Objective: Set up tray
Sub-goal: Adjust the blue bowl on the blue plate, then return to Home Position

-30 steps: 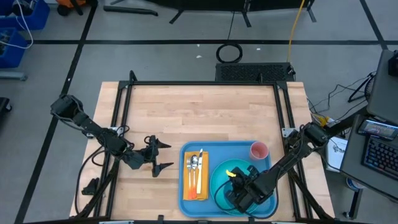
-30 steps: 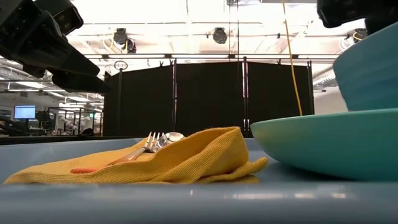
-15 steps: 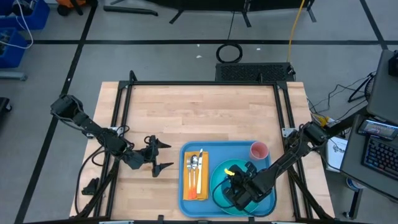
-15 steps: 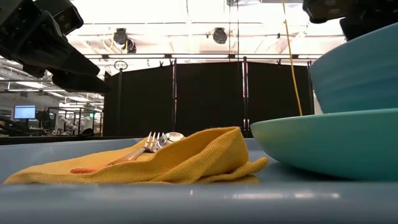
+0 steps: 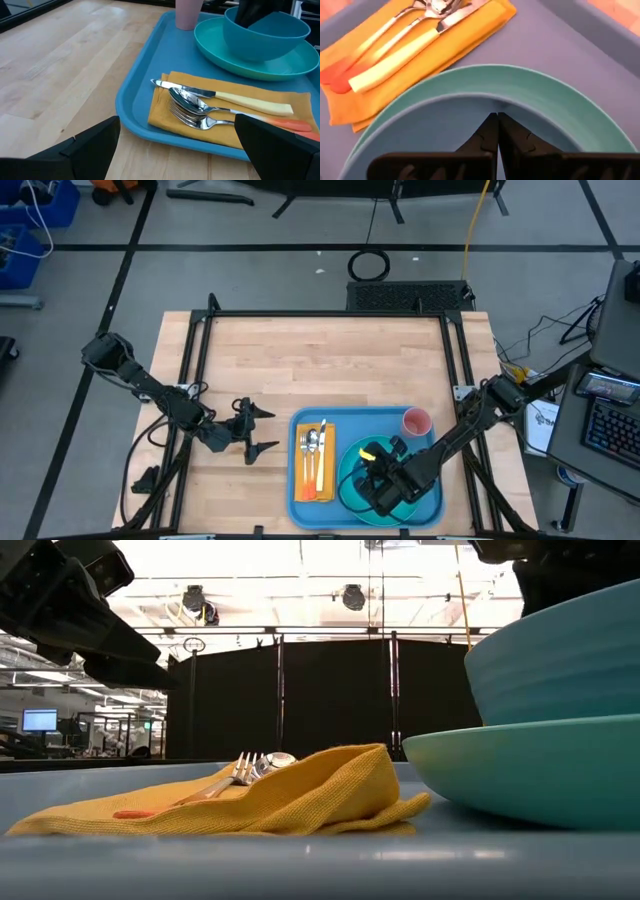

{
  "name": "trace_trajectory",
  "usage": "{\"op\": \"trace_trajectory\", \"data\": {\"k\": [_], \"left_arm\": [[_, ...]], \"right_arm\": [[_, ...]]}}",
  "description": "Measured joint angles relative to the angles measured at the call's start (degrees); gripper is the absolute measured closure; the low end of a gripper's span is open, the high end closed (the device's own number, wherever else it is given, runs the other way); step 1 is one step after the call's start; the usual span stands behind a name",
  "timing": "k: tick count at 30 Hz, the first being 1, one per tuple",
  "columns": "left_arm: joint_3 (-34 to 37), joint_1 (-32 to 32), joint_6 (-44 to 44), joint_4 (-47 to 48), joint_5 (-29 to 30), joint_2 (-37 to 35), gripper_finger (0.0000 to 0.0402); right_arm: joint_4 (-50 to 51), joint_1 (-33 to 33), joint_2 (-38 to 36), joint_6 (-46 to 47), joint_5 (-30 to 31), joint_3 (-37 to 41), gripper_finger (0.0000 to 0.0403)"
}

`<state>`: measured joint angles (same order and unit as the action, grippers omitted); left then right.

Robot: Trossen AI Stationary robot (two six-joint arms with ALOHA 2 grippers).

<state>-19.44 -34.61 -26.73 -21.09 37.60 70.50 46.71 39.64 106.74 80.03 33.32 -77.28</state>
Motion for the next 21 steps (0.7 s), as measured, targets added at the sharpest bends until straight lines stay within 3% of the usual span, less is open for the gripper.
{"op": "trace_trajectory", "data": {"k": [6, 10, 17, 19, 21], "left_arm": [[0.0, 0.0, 0.3, -0.05, 0.0, 0.0, 0.0004], [0.0, -0.01, 1.13, -1.28, -0.02, 0.0, 0.0004], [-0.04, -0.1, 1.65, -6.86, -0.67, -0.03, 0.0004], [-0.04, -0.62, 5.1, -8.11, -4.17, -0.04, 0.0004], [-0.04, -0.89, 9.47, -10.17, -9.67, -0.07, 0.0004]], "right_arm": [[-0.97, 1.26, -0.85, -1.8, -0.35, 0.0, 0.0403], [-4.0, 2.94, -2.48, -8.56, 2.74, 0.0, 0.0403], [-5.94, 7.09, -8.14, -18.2, 25.03, -0.02, 0.0403], [-6.22, 8.13, -9.49, -20.86, 30.25, -0.02, 0.0403], [-6.18, 8.56, -10.79, -24.97, 31.3, -0.01, 0.0403]]}}
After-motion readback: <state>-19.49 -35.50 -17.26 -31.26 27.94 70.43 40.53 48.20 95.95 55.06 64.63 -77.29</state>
